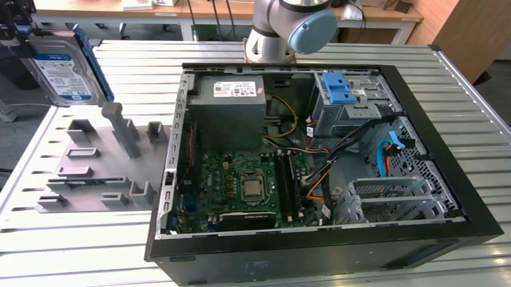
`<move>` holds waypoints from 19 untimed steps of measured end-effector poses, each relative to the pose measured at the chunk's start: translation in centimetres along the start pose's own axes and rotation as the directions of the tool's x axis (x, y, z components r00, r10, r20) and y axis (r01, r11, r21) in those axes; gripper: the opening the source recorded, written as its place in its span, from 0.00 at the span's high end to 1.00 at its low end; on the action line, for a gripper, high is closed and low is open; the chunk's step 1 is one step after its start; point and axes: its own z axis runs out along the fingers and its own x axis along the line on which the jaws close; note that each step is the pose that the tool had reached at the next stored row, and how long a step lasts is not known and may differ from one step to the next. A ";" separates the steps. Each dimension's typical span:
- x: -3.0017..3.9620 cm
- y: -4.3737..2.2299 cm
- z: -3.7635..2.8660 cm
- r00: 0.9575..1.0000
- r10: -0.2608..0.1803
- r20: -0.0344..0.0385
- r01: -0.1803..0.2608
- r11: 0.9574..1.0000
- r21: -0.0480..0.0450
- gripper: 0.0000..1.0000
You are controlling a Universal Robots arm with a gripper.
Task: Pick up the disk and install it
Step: 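Pick up the disk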
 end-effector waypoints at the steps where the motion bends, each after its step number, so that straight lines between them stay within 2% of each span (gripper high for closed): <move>1: 0.00 0.00 -0.03 1.000 0.000 0.000 0.000 1.000 0.000 0.64; 19: 0.00 0.00 -0.42 1.000 0.000 0.000 0.000 1.000 0.000 0.64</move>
